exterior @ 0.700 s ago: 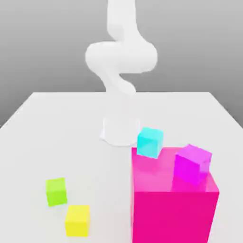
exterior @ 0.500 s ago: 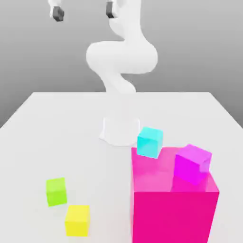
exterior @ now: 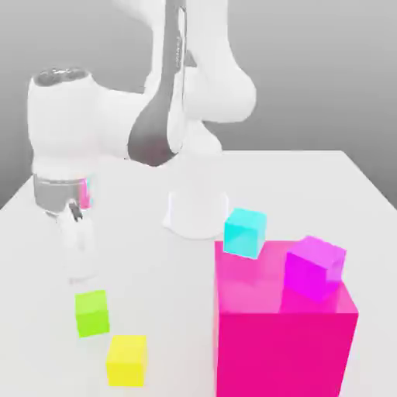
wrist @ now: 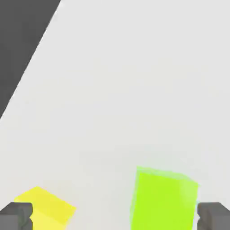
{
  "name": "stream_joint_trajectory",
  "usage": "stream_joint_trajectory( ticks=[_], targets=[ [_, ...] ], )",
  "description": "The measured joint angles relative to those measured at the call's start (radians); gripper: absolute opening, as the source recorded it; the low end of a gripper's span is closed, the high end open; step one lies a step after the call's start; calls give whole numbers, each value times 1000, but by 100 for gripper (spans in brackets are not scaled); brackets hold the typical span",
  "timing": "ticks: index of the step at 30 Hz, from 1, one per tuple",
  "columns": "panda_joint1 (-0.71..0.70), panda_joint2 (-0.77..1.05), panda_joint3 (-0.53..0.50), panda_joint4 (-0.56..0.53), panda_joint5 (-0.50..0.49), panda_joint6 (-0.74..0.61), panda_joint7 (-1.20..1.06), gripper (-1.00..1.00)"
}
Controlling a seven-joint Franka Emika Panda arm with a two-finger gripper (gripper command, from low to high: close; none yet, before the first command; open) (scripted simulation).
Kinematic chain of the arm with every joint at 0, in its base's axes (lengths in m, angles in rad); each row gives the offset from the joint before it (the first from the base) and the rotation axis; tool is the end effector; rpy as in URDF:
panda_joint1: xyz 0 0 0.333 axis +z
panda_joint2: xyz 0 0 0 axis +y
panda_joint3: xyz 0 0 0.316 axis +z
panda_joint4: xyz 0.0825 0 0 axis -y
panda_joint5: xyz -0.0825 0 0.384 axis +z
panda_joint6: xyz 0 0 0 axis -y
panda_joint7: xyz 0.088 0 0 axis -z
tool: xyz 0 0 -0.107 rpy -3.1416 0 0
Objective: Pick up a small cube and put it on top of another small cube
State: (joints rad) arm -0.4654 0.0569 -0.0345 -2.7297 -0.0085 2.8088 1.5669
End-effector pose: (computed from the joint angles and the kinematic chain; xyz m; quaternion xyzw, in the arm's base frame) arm 0.3525 -0.1923 0.2074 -0.5153 0.8569 -0.0108 0.0036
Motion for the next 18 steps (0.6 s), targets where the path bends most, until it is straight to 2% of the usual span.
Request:
stream_joint_trajectory(
  ticks=[6,7,13,18],
  targets=[
    [-19,216,22,21,36,173,-3,0],
    [-19,240,22,25,35,193,-3,-100],
    [-20,252,24,27,33,205,-1,-100],
    [-20,117,22,4,28,94,4,-100]
  ],
)
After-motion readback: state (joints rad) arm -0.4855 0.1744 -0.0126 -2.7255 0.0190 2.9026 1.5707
